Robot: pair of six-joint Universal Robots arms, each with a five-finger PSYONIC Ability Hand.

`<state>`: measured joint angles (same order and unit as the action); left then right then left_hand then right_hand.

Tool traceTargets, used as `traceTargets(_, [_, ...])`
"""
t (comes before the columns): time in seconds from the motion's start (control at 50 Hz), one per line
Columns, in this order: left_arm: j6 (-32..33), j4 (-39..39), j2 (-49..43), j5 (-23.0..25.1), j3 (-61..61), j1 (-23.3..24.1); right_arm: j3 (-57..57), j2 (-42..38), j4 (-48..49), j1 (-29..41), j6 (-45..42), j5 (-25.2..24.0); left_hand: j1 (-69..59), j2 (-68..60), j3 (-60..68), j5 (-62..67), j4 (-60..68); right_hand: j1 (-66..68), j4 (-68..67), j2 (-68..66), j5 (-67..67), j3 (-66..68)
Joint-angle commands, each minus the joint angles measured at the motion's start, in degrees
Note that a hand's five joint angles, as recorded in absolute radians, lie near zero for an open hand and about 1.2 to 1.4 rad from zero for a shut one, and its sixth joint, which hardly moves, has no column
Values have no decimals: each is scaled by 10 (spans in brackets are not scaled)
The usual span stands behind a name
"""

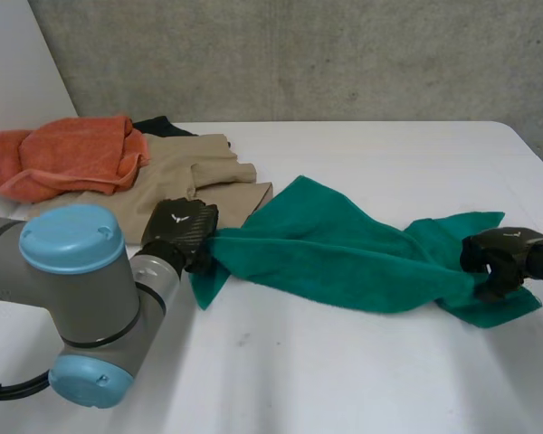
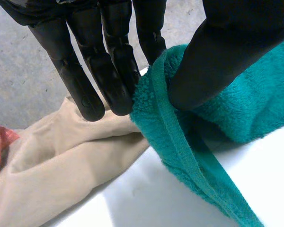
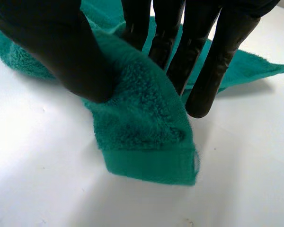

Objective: Fold the laundry.

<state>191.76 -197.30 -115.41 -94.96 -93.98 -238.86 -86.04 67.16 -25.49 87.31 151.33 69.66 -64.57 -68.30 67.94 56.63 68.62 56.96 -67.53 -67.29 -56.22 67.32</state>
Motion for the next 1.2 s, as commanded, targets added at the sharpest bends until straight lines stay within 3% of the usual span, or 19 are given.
traceTargets(0.02, [67,14,67,1,-10,-6,20,25,-1,-4,-33,3,-154,-117,121,134,114,230,-125,-127,-138,127])
traceTargets(0.2, [155,88,214,28,-9,-14,52,200,-33,-26,-192,12,-154,-117,121,134,114,230,-125,-127,-138,127])
traceTargets(0.34, [179,126,301,64,26,-14,86,306,-29,-37,-204,12,-154,-117,121,134,114,230,-125,-127,-138,127])
traceTargets(0.42, [180,128,312,72,56,-15,94,318,-27,-37,-202,13,-154,-117,121,134,114,230,-125,-127,-138,127])
traceTargets(0.54, [185,130,250,73,96,-16,86,287,-22,-27,-205,12,-154,-117,121,134,114,230,-125,-127,-138,127])
traceTargets(0.64, [215,133,147,72,137,-17,100,192,-5,26,-210,23,-154,-117,121,134,114,230,-125,-127,-138,127])
traceTargets(0.72, [251,132,56,72,194,-23,132,120,25,52,-212,59,-154,-117,121,134,114,230,-125,-127,-138,127])
traceTargets(0.86, [299,90,-74,72,375,-45,221,6,177,72,-200,119,-154,-117,121,134,114,230,-125,-127,-138,127])
traceTargets(0.88, [300,76,-84,72,400,-45,241,-7,235,85,-198,127,-154,-117,121,134,114,230,-125,-127,-138,127])
traceTargets(1.04, [285,-139,-97,66,523,-51,289,-12,553,125,-159,190,-154,-117,121,134,114,230,-125,-127,-138,127])
traceTargets(1.1, [263,-173,-86,65,521,-52,294,-8,568,131,-154,199,-154,-117,121,134,114,230,-125,-127,-138,127])
traceTargets(1.2, [230,-150,-53,71,459,-57,266,3,549,156,-154,200,-154,-117,121,134,114,230,-125,-127,-138,127])
